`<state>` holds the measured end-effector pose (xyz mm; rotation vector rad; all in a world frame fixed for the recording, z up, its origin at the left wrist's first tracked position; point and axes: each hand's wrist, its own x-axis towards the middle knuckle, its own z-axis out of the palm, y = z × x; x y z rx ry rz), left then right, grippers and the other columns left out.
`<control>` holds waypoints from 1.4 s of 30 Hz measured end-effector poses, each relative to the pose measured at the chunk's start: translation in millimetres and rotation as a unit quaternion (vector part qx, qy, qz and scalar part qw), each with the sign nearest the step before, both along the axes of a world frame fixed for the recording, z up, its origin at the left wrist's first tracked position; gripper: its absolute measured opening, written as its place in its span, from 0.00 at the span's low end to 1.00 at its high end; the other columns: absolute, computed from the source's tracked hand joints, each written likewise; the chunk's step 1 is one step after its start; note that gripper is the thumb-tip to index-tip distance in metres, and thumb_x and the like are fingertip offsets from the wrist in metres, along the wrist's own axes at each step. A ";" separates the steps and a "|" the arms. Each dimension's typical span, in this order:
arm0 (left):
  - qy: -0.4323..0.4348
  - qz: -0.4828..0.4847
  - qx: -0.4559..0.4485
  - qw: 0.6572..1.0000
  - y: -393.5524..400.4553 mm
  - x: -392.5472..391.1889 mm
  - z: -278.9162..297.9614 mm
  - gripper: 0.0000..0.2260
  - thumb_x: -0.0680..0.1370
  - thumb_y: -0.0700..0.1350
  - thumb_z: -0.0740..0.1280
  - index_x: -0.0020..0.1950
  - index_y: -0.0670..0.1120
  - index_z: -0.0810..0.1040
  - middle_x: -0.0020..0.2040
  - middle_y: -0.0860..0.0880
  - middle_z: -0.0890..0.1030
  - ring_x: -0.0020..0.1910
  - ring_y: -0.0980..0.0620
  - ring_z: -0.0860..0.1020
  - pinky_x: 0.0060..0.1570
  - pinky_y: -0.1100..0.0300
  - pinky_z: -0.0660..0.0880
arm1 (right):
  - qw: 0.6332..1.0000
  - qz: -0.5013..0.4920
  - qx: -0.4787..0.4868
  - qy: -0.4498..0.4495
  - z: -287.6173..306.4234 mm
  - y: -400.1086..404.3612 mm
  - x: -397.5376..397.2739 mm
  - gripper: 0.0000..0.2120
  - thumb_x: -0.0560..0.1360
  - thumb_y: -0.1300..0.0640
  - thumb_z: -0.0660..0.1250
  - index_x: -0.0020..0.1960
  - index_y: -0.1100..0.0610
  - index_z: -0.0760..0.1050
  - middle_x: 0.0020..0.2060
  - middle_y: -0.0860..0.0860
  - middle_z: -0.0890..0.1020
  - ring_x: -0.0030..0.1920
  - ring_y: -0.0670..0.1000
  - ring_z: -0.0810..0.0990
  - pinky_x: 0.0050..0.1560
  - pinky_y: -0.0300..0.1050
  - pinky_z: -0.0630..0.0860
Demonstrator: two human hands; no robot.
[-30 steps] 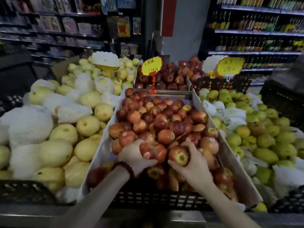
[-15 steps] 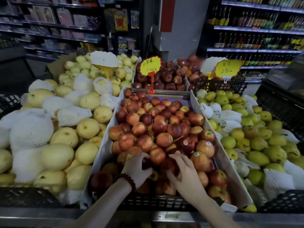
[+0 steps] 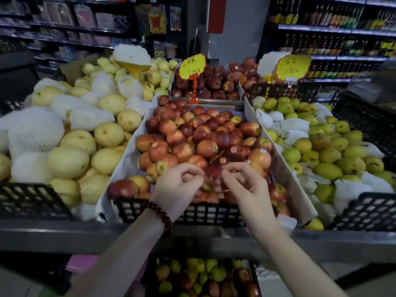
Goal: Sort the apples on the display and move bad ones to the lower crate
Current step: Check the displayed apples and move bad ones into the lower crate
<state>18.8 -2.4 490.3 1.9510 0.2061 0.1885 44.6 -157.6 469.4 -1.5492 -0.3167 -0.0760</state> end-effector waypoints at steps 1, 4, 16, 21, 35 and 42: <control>0.002 -0.013 -0.020 1.000 -6.5 -10.7 -9.4 0.05 0.75 0.43 0.66 0.42 0.46 0.82 0.31 0.48 0.81 0.31 0.57 0.79 0.32 0.64 0.77 | 1.000 0.016 0.018 0.009 -10.1 -3.0 -10.3 0.03 0.77 0.62 0.67 0.48 0.62 0.77 0.28 0.48 0.78 0.32 0.48 0.78 0.35 0.39 0.76; 0.020 -0.050 -0.013 0.998 -22.4 -42.3 -48.2 0.08 0.74 0.43 0.65 0.37 0.49 0.82 0.31 0.52 0.83 0.30 0.60 0.79 0.30 0.72 0.72 | 0.996 0.067 0.050 0.029 -51.6 -15.3 -38.8 0.04 0.77 0.65 0.65 0.47 0.67 0.74 0.24 0.46 0.77 0.29 0.48 0.78 0.32 0.40 0.77; 0.095 -0.053 0.027 0.994 -39.8 -106.0 -325.9 0.06 0.71 0.50 0.67 0.35 0.53 0.82 0.33 0.53 0.81 0.35 0.58 0.78 0.37 0.62 0.72 | 0.996 0.013 0.016 0.082 -316.0 -59.6 -109.7 0.09 0.76 0.61 0.68 0.42 0.67 0.74 0.30 0.65 0.76 0.32 0.55 0.76 0.33 0.47 0.74; 0.113 -0.040 -0.072 0.990 -45.1 -116.0 -401.2 0.10 0.75 0.39 0.66 0.35 0.46 0.81 0.30 0.49 0.79 0.30 0.52 0.77 0.28 0.62 0.75 | 0.995 0.003 -0.001 0.101 -402.6 -69.1 -122.0 0.06 0.76 0.62 0.68 0.40 0.60 0.75 0.30 0.56 0.78 0.31 0.54 0.78 0.33 0.46 0.76; 0.147 -0.103 -0.024 0.983 -101.3 -95.0 -486.4 0.08 0.76 0.40 0.65 0.38 0.46 0.82 0.28 0.54 0.80 0.28 0.56 0.77 0.31 0.62 0.74 | 0.992 -0.071 -0.042 0.096 -474.9 -111.7 -141.1 0.07 0.74 0.59 0.71 0.39 0.59 0.78 0.28 0.50 0.79 0.31 0.49 0.76 0.34 0.44 0.73; 0.189 -0.109 0.135 0.967 -123.6 -10.0 -500.1 0.03 0.73 0.43 0.66 0.40 0.50 0.78 0.34 0.50 0.77 0.39 0.50 0.76 0.39 0.63 0.72 | 0.980 -0.133 -0.034 0.144 -502.4 -133.5 -126.7 0.09 0.67 0.49 0.71 0.38 0.54 0.78 0.27 0.58 0.77 0.29 0.53 0.77 0.33 0.50 0.76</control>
